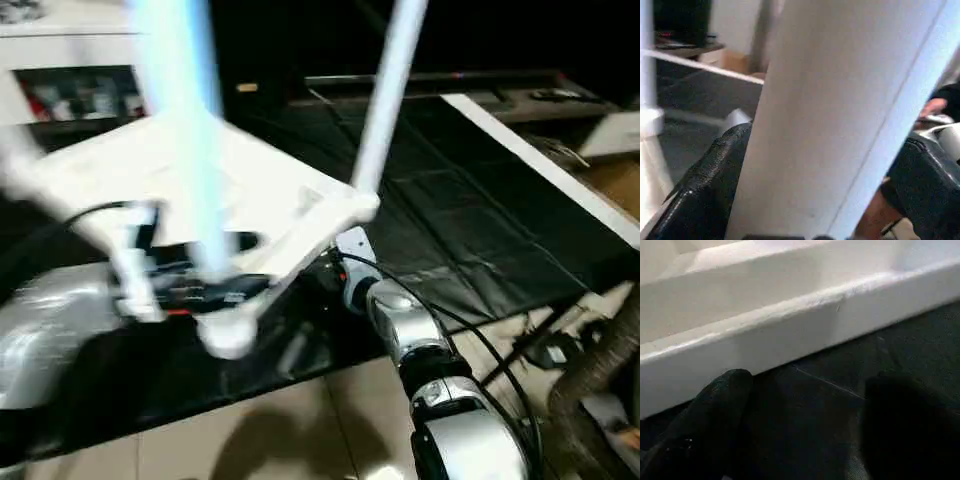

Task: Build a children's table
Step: Rotate table base

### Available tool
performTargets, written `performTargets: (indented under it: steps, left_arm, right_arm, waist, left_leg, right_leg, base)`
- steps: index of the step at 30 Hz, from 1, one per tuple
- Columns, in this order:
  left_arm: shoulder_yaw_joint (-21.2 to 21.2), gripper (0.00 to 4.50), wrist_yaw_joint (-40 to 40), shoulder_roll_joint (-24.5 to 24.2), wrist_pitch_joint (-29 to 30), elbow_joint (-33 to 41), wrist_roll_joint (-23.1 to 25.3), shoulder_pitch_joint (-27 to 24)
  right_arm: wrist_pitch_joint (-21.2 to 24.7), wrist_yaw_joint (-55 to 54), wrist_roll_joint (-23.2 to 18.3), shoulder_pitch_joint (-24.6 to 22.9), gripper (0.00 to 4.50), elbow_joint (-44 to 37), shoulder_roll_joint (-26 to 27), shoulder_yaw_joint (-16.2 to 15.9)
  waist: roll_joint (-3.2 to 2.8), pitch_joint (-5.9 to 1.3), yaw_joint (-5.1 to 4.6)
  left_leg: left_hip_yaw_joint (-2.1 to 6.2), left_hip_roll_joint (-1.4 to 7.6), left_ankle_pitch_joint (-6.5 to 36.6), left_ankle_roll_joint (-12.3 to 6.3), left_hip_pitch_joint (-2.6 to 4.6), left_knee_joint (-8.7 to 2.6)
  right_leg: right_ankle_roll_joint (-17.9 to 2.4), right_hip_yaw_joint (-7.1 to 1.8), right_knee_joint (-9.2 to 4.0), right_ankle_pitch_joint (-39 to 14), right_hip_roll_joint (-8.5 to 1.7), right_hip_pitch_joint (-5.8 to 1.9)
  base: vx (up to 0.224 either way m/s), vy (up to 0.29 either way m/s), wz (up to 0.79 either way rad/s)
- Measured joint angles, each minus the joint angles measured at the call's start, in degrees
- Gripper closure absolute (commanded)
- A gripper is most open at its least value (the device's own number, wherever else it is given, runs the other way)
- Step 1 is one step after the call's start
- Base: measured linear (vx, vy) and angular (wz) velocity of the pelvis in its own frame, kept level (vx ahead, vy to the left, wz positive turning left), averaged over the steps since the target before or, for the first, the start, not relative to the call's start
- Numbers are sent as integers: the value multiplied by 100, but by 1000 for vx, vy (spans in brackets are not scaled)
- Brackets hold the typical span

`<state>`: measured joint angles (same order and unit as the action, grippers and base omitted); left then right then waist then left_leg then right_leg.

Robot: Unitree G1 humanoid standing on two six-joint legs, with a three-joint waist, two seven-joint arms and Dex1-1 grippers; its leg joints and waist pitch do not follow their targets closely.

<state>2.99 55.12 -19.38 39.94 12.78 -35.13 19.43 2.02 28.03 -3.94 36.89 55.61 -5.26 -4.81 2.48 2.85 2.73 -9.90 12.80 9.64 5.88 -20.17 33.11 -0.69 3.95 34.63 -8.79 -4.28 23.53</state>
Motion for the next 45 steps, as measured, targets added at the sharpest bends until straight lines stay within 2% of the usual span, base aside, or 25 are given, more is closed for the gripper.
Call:
performTargets:
  steps: [2,6,9,12,15,20,23,25,27,28,30,32,34,38,39,41,45]
  left_arm:
    - [158,9,-106,247,-29,-30,43,142]
    - [516,9,-346,661,-305,-273,431,437]
    - [722,9,-641,852,-713,-712,856,738]
    - [690,9,-1048,940,-1052,-1198,1174,979]
    - [681,9,-1096,928,-1224,-1323,1278,1019]
    - [694,9,-777,536,-1342,-1309,1344,1012]
    - [827,9,-177,-73,-1394,-1170,1360,818]
    - [981,9,403,-645,-1397,-1172,1375,600]
    - [1084,9,695,-869,-1396,-1230,1438,524]
    - [1158,35,826,-966,-1445,-1304,1533,546]
    - [1395,43,1032,-1075,-1671,-1460,1756,615]
    - [1652,48,1220,-1193,-2049,-1894,2103,791]
    - [1737,78,1284,-1241,-2402,-2336,2356,921]
    - [1865,93,1412,-1276,-2780,-2866,2617,1181]
    - [1931,120,1480,-1283,-2869,-2997,2686,1279]
    - [1980,129,1593,-1318,-3016,-3260,2794,1405]
    - [2042,159,1736,-1272,-3230,-3634,2891,1499]
  right_arm:
    - [-67,-3,11,35,0,84,-2,18]
    - [-132,-16,67,97,0,148,21,30]
    - [-292,24,118,99,0,191,36,50]
    - [-387,101,139,98,0,192,60,33]
    - [-416,99,130,99,0,200,70,48]
    - [-518,194,116,98,0,197,-71,99]
    - [-648,451,116,-12,0,93,-385,122]
    - [-664,874,82,-267,0,-210,-846,215]
    - [-664,1206,-5,-370,0,-432,-1073,223]
    - [-662,1455,-52,-438,0,-662,-1166,219]
    - [-649,1917,-181,-556,0,-1086,-1274,202]
    - [-519,2526,-417,-774,0,-1677,-1553,191]
    - [-317,3073,-646,-1002,0,-2223,-1887,162]
    - [199,3871,-1006,-1385,0,-3142,-2302,-41]
    - [395,4074,-1112,-1516,0,-3427,-2419,-103]
    - [705,4360,-1251,-1678,0,-3838,-2586,-187]
    - [966,4508,-1326,-1725,0,-4190,-2702,-217]
  waist:
    - [0,0,-36]
    - [0,1,-92]
    - [-3,2,-81]
    - [-4,3,-90]
    - [-5,4,-67]
    - [-21,13,-42]
    - [-30,17,-8]
    - [-33,20,61]
    - [-35,22,87]
    - [-37,22,97]
    - [-37,22,102]
    - [-39,23,131]
    - [-39,23,162]
    - [-40,24,218]
    - [-41,25,237]
    - [-46,26,251]
    - [-47,26,252]
  left_leg:
    - [0,1,0,1,-6,4]
    - [-2,1,0,1,-28,13]
    - [0,1,-1,1,-35,19]
    - [2,1,-1,1,-36,28]
    - [5,2,-1,1,-29,36]
    - [5,1,0,1,-29,40]
    - [5,1,0,1,-27,39]
    - [5,0,0,1,-32,39]
    - [4,-1,0,1,-33,42]
    - [5,-1,0,1,-33,44]
    - [5,-1,0,1,-26,44]
    - [6,-2,-1,1,-26,45]
    - [6,-2,-1,0,-22,45]
    - [5,0,0,0,-13,43]
    - [5,0,0,0,-13,42]
    - [5,0,0,0,-11,40]
    - [5,-1,0,0,-10,44]
  right_leg:
    - [-1,-1,8,0,1,15]
    - [-2,-6,21,1,1,32]
    - [-1,-3,27,-2,3,35]
    - [8,-3,31,-7,4,37]
    - [-2,-1,32,-1,3,45]
    - [-15,-2,36,7,1,44]
    - [-9,-2,36,3,0,44]
    - [-8,-3,34,2,0,44]
    - [-10,-6,34,3,-1,44]
    - [-10,-6,34,4,-1,41]
    - [0,-7,36,-3,-2,35]
    - [16,-7,35,-12,-1,35]
    - [19,-7,34,-13,-1,31]
    - [19,-7,34,-14,0,26]
    - [20,-7,34,-14,0,26]
    - [20,-7,34,-15,0,24]
    - [21,-7,33,-15,-2,23]
  base:
    - [0,0,0]
    - [0,0,0]
    - [0,0,0]
    - [0,0,0]
    - [0,0,0]
    - [0,0,0]
    - [0,0,0]
    - [0,0,0]
    - [0,0,0]
    - [0,0,0]
    - [0,0,0]
    - [0,0,0]
    - [0,0,0]
    - [0,0,0]
    - [0,0,0]
    - [0,0,0]
    - [0,0,0]
